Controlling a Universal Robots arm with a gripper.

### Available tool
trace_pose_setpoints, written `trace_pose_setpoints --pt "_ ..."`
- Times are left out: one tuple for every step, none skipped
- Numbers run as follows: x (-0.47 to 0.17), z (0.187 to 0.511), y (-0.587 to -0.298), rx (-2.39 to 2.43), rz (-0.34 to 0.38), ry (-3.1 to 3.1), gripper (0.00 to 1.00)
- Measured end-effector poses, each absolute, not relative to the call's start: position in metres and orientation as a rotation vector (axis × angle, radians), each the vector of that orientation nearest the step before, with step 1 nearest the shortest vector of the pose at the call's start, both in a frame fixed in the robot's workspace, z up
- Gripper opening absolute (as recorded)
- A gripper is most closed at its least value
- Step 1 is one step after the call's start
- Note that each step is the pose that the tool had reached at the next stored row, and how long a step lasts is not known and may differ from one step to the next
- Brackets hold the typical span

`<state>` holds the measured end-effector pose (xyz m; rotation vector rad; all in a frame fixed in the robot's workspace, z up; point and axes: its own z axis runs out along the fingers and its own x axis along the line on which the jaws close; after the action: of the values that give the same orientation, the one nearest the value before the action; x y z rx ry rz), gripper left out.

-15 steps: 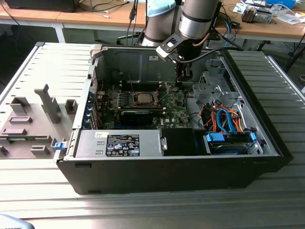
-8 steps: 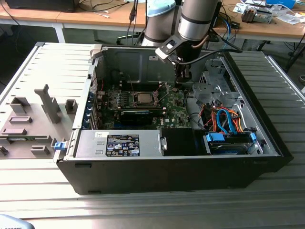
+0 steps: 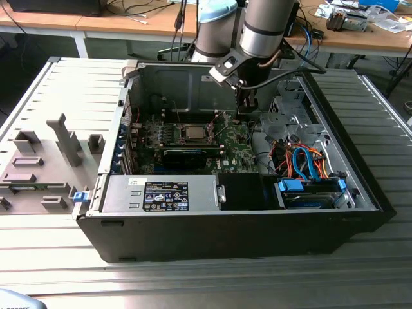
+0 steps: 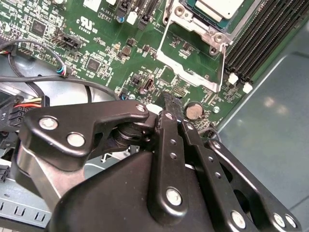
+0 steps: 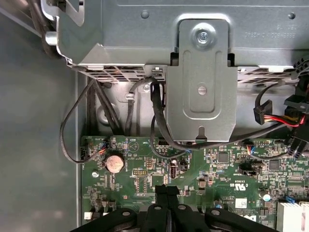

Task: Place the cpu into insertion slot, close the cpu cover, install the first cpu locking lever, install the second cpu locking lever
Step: 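Close the cpu cover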

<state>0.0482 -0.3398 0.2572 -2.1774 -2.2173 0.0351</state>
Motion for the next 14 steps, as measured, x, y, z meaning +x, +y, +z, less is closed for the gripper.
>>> trace_pose_setpoints --pt "0.048 0.257 -0.340 -2.177 0.035 -2.217 0.11" --pt "0.048 0.256 -0.340 -2.177 0.035 -2.217 0.11" --pt "0.048 0.256 -0.340 -2.178 0.035 -2.217 0.11" --pt "0.047 0.255 -0.340 -2.178 0.035 -2.217 0.11" --pt "0.047 0.255 -0.340 -2.177 0.035 -2.217 0.11" --pt "0.046 0.255 -0.340 -2.177 0.035 -2.217 0.11" --pt "0.045 0.254 -0.340 -2.177 0.035 -2.217 0.11" --pt "0.043 0.254 -0.340 -2.177 0.035 -2.217 0.11" --pt "0.042 0.254 -0.340 -2.177 0.035 -2.217 0.11" --pt "0.041 0.254 -0.340 -2.177 0.035 -2.217 0.11" --pt "0.041 0.253 -0.340 -2.177 0.035 -2.217 0.11" --pt "0.040 0.253 -0.340 -2.177 0.035 -2.217 0.11" --pt "0.038 0.253 -0.340 -2.177 0.035 -2.217 0.11" --pt "0.035 0.253 -0.340 -2.177 0.035 -2.217 0.11"
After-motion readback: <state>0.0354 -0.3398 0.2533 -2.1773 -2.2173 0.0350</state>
